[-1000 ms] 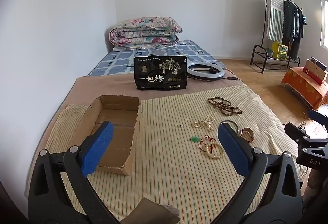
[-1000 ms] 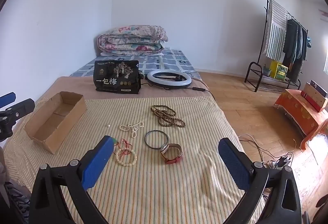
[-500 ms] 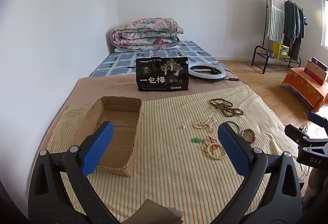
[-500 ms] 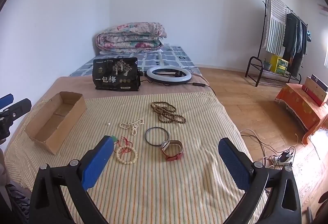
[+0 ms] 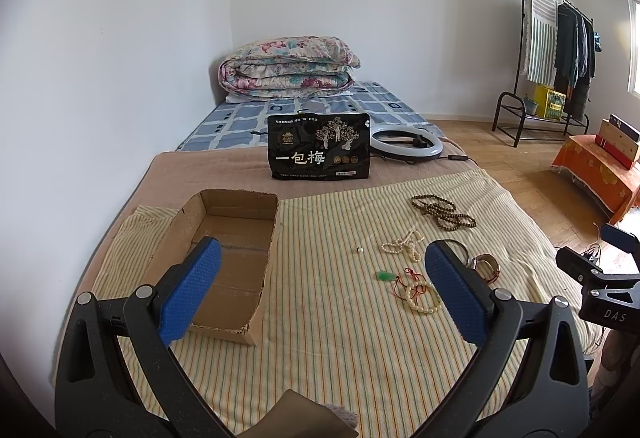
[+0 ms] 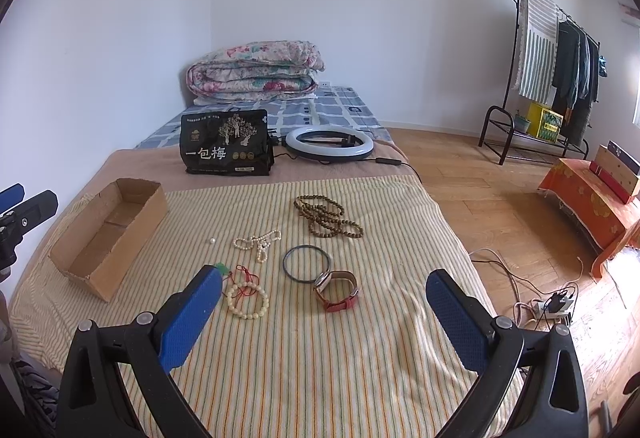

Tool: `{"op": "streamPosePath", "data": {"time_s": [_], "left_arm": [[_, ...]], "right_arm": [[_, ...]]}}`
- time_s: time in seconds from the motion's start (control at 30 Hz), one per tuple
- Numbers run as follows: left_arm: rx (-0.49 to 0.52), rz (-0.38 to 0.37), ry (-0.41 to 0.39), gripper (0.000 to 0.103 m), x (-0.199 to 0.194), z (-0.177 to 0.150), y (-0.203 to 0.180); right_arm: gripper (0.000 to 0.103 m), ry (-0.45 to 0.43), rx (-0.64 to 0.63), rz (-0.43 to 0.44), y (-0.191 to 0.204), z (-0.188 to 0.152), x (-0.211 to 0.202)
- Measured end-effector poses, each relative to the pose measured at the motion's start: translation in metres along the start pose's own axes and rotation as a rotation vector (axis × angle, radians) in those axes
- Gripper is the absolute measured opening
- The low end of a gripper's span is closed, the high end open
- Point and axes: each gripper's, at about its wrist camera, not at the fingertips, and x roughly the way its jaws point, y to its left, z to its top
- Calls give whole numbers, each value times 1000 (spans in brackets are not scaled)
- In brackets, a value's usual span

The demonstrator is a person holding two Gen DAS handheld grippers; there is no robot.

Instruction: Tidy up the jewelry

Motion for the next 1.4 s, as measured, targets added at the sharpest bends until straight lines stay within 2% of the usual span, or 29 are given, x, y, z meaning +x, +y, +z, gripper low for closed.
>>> {"op": "streamPosePath", "data": {"time_s": [0.17,0.2,0.4,0.43,1.4], "left_arm": [[0,1,1,103,3,8,4],[-3,-1,-2,103,-1,-4,-4],[-3,-2,-1,103,-1,4,1],[-3,0,-3,103,-1,-4,-4],[-5,-1,-6,103,-1,-3,-2]], "right_arm": [[103,0,0,-1,1,0,0],[103,0,-1,-1,1,0,0],[103,1,0,0,0,-1,0],[103,2,-1,0,1,-1,1],[103,6,-3,-2,2,-1,2]]}}
